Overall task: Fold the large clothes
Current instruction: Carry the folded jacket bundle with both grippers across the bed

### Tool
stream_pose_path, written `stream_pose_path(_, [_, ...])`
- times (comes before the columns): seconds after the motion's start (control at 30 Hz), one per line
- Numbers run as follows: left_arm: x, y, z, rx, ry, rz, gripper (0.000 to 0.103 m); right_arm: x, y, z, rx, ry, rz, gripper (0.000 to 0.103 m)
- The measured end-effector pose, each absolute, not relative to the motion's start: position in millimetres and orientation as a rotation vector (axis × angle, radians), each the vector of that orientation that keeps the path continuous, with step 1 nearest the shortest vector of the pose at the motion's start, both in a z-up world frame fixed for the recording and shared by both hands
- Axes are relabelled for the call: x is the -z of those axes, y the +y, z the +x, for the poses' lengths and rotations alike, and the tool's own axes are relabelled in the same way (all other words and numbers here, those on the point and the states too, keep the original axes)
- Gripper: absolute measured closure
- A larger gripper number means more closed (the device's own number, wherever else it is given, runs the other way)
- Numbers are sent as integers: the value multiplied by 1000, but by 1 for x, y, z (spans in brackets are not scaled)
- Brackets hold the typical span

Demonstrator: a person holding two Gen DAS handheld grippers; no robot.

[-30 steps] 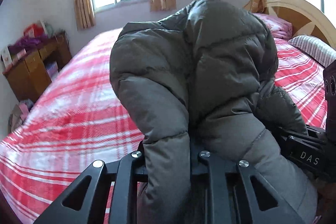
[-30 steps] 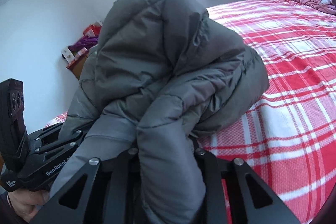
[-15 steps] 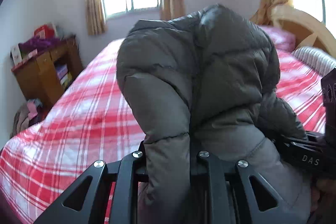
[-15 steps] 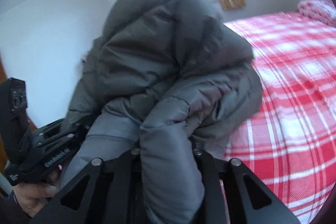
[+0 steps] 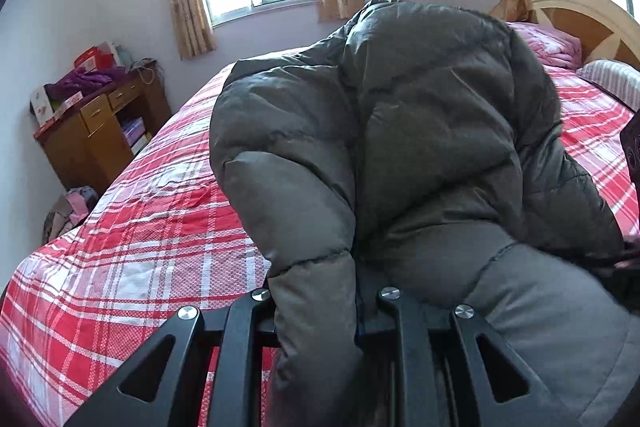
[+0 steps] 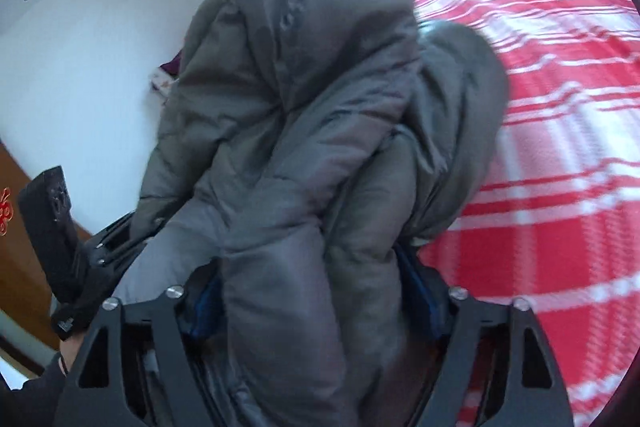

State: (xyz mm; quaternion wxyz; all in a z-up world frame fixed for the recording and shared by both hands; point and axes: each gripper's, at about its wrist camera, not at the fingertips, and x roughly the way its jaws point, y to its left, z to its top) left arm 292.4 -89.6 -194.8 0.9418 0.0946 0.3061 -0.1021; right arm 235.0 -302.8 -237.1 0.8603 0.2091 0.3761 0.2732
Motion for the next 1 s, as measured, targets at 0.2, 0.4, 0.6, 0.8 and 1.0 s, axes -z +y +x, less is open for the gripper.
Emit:
stream_pose_path(0.2, [186, -94, 276, 212, 588, 190, 83, 236, -305, 233, -631, 781, 444, 80])
stream_pose_path(0.4, [143, -73, 239, 218, 490, 167, 84, 217, -309, 206, -630, 686, 439, 87])
stream_pose_path(0.6, [103, -36, 207, 183, 418, 135, 85, 179, -298, 184, -704, 590, 401, 88])
stream_pose_path(0.8, [82, 10, 190, 134, 399, 90, 85, 144, -256, 177, -790, 551, 335, 88])
stream_pose_path(1.0, [117, 67, 210, 66, 481, 44, 85, 136, -215, 174, -840, 551, 265, 88])
